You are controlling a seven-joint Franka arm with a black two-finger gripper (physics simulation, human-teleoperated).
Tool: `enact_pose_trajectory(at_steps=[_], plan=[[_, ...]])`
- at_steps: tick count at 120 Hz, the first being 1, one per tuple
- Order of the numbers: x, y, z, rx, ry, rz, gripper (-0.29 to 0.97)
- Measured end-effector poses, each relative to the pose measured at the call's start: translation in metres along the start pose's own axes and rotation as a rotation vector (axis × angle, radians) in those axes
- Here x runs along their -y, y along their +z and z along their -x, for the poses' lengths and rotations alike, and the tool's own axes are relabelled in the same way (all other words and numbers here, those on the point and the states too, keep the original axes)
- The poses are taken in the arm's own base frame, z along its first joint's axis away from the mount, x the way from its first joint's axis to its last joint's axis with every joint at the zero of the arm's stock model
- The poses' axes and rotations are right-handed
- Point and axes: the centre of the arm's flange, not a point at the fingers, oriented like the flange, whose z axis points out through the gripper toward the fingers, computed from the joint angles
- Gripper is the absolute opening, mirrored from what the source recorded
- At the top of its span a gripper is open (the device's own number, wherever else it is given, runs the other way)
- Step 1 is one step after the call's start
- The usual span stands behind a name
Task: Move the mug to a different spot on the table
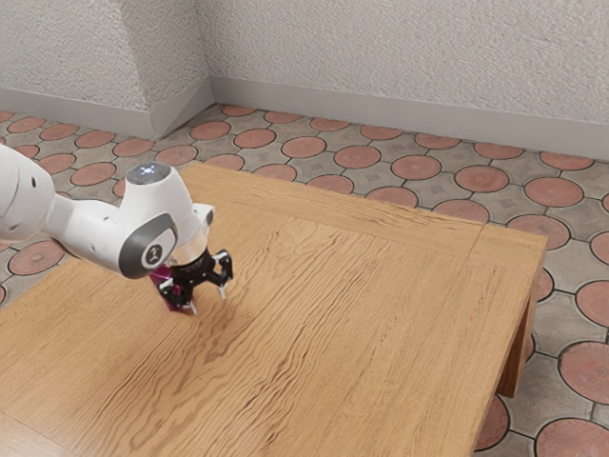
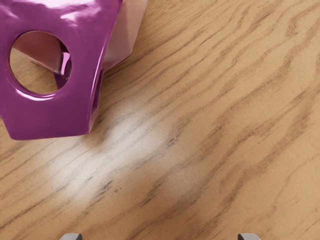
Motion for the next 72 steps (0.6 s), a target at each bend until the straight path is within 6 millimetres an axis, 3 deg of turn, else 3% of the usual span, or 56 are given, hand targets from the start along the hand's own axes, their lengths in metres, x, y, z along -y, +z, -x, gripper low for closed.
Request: enact_pose_trajectory(at_steps=[31,72], plan=[[0.005,0.009,-0.021,-0.035,-0.081,-0.002,0.35],[0.014,0.014,-0.024,-0.061,-0.104,-0.023,0.33]])
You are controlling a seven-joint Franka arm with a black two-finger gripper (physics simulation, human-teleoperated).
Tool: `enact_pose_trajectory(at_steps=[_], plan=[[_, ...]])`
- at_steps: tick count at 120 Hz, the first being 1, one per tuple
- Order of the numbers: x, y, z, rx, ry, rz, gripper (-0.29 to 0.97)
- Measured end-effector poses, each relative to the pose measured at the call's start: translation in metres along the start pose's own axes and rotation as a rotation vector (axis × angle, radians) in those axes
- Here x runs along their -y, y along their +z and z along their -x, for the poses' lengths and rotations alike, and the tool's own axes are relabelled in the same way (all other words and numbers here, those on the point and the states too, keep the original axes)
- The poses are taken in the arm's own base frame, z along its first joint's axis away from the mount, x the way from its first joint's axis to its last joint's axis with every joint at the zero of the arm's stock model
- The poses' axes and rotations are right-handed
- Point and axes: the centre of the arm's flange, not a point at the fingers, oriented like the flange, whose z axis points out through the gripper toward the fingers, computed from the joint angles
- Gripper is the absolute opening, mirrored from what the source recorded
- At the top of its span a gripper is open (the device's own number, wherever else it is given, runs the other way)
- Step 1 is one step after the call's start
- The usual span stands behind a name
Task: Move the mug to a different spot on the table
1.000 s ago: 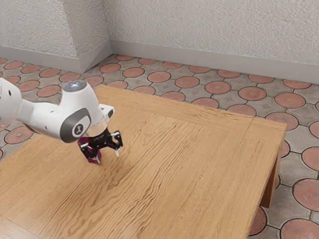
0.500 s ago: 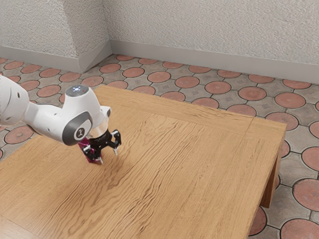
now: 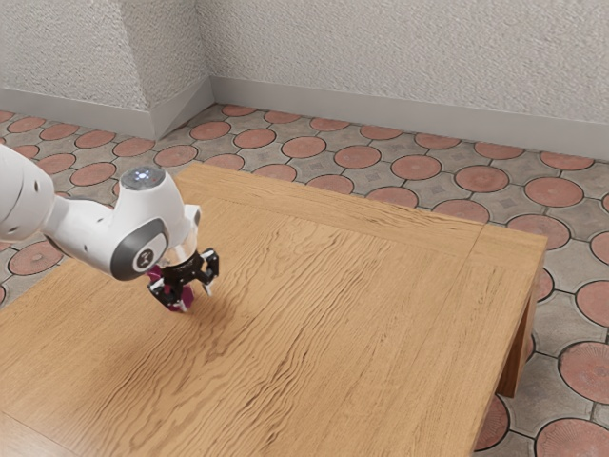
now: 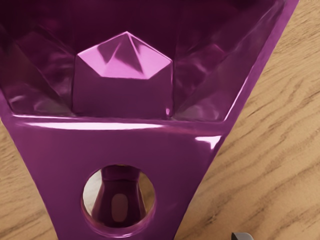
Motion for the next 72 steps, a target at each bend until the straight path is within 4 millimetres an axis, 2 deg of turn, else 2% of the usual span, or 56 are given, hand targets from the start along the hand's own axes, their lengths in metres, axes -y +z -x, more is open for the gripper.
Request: enact_pose_trajectory(at_steps=[34,72], plan=[[0.003,0.014,-0.003,-0.027,0.022,-0.023,0.31],[0.002,0.008,-0.012,-0.065,0.024,-0.002,0.25]])
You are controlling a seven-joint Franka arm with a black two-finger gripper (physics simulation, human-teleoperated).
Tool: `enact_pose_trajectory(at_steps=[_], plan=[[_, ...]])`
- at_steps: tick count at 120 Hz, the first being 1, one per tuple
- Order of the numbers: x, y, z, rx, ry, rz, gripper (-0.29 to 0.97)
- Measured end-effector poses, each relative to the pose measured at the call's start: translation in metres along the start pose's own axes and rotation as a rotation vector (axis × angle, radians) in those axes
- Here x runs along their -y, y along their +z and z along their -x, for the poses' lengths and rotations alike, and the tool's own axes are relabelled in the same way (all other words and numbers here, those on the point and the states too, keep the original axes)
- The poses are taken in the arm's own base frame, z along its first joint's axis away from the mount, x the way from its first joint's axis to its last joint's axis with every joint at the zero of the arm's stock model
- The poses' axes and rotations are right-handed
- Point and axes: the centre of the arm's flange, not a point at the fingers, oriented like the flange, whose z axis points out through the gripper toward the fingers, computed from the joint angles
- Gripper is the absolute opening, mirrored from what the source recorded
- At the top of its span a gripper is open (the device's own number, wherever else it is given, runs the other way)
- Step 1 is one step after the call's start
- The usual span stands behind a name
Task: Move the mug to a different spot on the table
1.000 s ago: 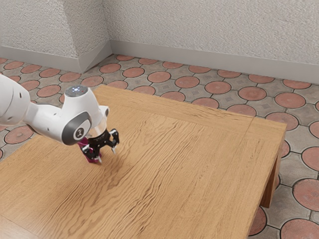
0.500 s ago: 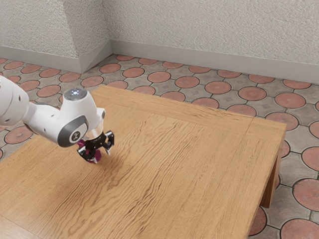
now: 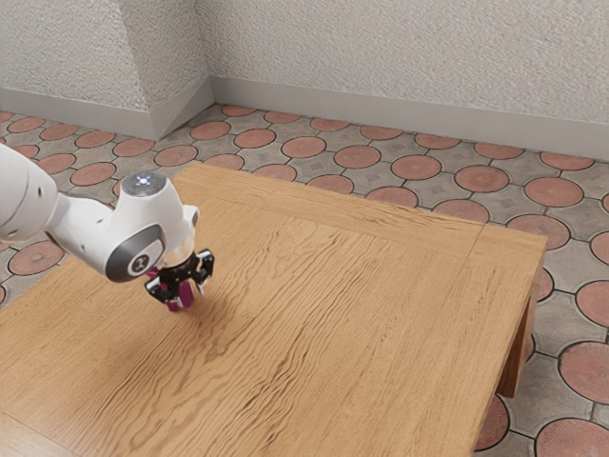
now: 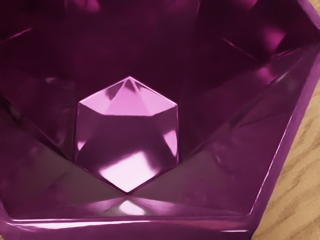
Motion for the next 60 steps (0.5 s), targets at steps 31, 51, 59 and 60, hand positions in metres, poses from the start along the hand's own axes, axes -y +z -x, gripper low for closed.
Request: enact_pose_trajectory(at_steps=[31,51,59,60], plan=[[0.0006,-0.0051,-0.0003,-0.009,-0.001,0.009,0.14],[0.0037,-0.0064,-0.0045,-0.026,0.013,0.003,0.12],[0.0044,-0.0068,-0.0054,-0.034,0.024,0.001,0.12],[0.0044,-0.0068,-0.0055,-0.035,0.026,0.0,0.12]])
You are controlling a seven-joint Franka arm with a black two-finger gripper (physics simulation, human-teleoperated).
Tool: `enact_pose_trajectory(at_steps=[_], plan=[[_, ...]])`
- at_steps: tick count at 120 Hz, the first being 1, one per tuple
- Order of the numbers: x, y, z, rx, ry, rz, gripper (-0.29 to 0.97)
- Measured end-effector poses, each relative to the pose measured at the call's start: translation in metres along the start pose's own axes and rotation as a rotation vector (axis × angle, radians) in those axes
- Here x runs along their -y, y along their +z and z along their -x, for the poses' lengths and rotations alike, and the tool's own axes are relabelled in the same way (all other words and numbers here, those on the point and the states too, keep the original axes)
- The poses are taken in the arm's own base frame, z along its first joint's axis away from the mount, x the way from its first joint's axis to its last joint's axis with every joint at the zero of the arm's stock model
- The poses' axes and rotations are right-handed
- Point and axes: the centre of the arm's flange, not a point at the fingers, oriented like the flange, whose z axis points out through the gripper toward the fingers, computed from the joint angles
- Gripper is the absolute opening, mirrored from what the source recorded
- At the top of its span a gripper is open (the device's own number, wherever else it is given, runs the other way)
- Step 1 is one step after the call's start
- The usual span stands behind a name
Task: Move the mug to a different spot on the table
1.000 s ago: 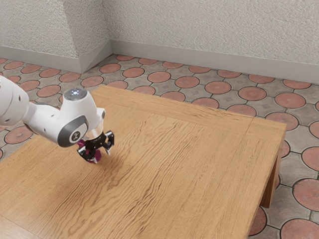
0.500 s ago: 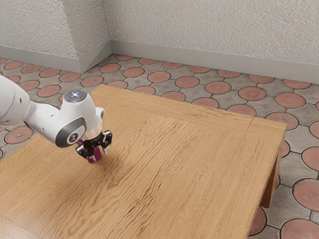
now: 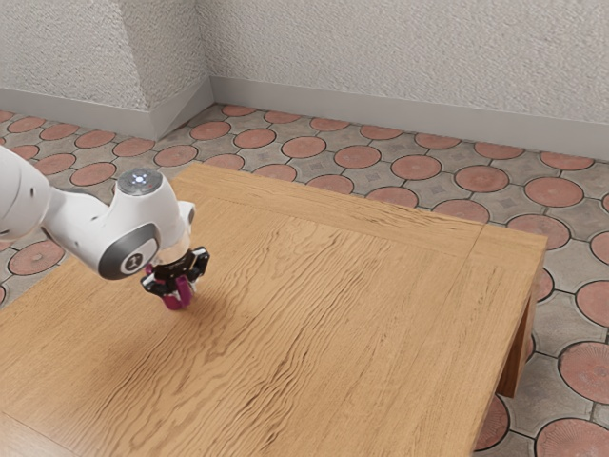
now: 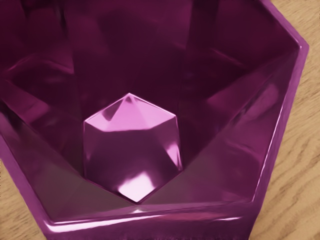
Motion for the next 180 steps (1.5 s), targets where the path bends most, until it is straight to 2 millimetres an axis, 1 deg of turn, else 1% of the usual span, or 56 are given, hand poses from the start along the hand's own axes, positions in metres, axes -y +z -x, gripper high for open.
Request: enact_pose_trajectory(at_steps=[11,28,57,73,89,101,110,125,133,154,164,180], plan=[[-0.001,-0.005,-0.001,-0.019,0.028,0.003,0.12],[-0.005,-0.016,-0.001,-0.05,0.071,0.015,0.07],[-0.004,-0.014,-0.001,-0.06,0.093,0.006,0.04],[-0.003,-0.015,-0.002,-0.076,0.117,0.003,0.03],[-0.005,-0.025,-0.004,-0.104,0.148,0.012,0.02],[-0.012,-0.042,-0.001,-0.133,0.18,0.037,0.02],[-0.019,-0.051,0.012,-0.144,0.225,0.052,0.01],[-0.04,-0.063,0.054,-0.155,0.342,0.08,0.0],[-0.047,-0.065,0.074,-0.159,0.397,0.091,0.0],[-0.061,-0.069,0.114,-0.161,0.502,0.126,0.0],[-0.064,-0.064,0.126,-0.17,0.562,0.138,0.0],[-0.065,-0.062,0.134,-0.199,0.648,0.167,0.01]])
